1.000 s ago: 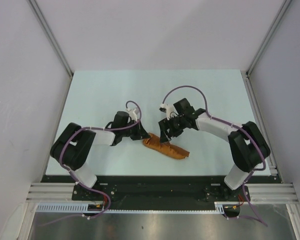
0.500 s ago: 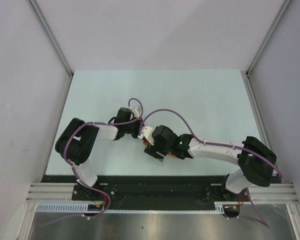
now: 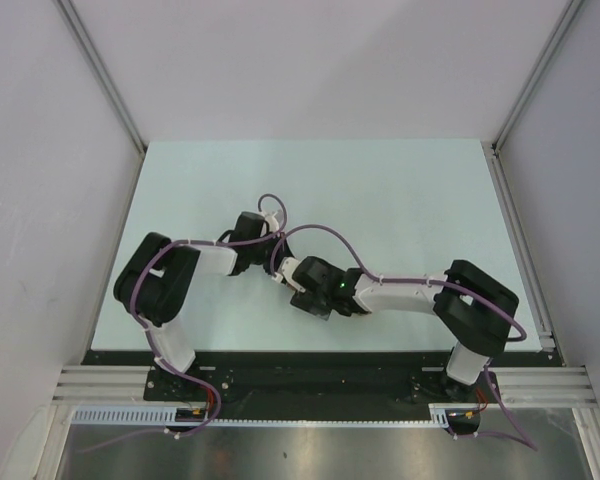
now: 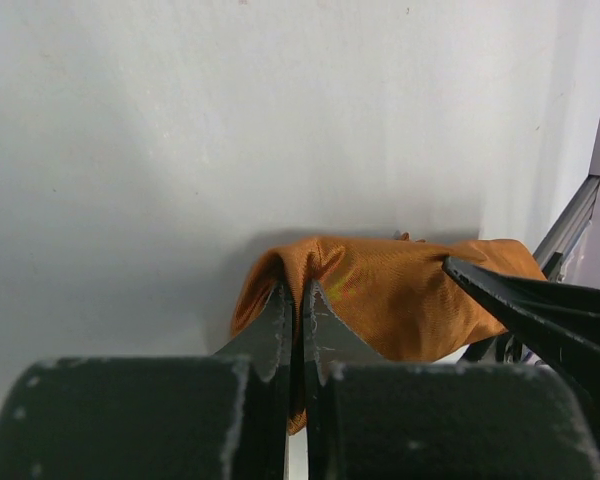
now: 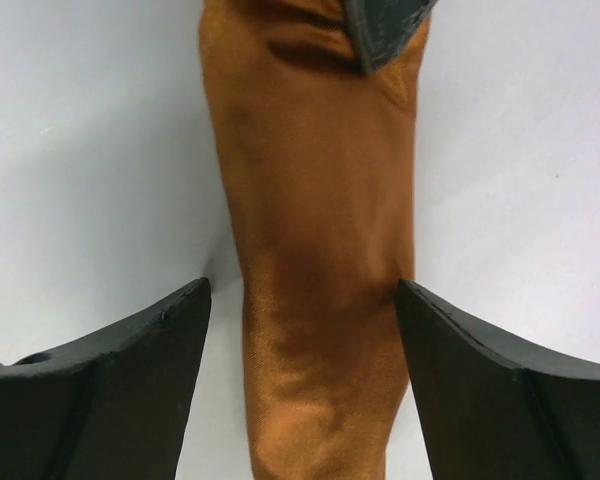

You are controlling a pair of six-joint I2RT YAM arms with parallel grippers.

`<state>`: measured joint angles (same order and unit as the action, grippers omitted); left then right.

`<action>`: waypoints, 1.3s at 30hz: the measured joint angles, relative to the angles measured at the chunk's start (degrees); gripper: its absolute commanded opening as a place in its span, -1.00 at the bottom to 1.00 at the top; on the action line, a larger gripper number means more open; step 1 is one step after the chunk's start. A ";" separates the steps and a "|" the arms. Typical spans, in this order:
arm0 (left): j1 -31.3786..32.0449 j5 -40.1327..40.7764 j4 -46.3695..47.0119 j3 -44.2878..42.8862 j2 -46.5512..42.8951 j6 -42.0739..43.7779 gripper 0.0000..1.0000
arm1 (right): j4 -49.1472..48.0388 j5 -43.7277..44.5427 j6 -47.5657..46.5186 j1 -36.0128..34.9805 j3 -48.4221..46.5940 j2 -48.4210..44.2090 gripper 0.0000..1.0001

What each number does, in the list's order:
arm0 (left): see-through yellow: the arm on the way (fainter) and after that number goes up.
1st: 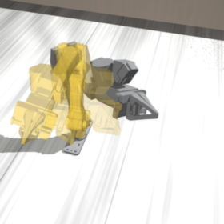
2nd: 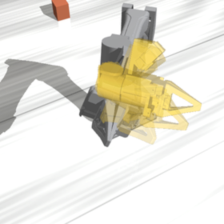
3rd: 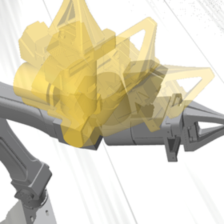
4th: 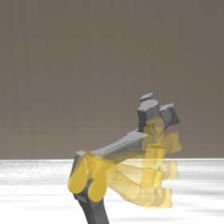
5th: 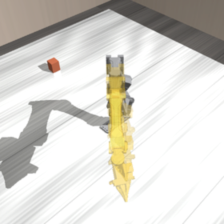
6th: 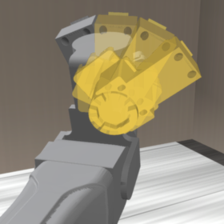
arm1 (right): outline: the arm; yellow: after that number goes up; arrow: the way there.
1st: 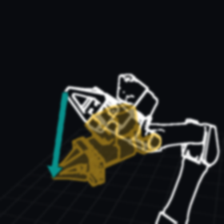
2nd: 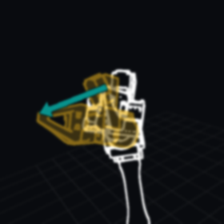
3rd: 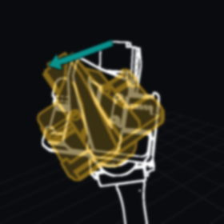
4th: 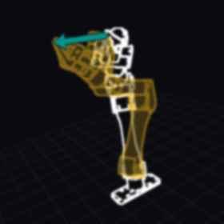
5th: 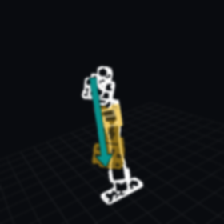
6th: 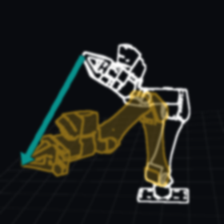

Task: Fold the napkin, place the utensils inside, and roll it up
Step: Roll the napkin with the utensil

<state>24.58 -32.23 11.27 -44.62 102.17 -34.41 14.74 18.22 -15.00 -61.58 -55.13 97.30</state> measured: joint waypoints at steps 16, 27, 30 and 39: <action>-4.00 1.07 0.13 -1.60 -1.25 -0.15 0.24 | 9.75 -24.74 1.31 12.46 -9.51 6.51 -0.02; -7.67 4.46 4.26 2.93 -11.93 -0.50 0.32 | 10.95 -47.45 4.37 21.27 -11.78 9.97 -0.14; -7.52 3.17 6.25 5.55 -12.26 -0.50 0.32 | 10.64 -53.53 5.79 23.91 -12.09 11.52 -0.14; -4.59 1.55 9.66 11.30 -11.98 -1.11 0.21 | 10.45 -65.57 9.05 29.38 -13.38 16.04 -0.14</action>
<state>19.99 -30.68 20.93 -33.32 90.19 -35.53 25.19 -47.35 -5.96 -32.21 -68.51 113.34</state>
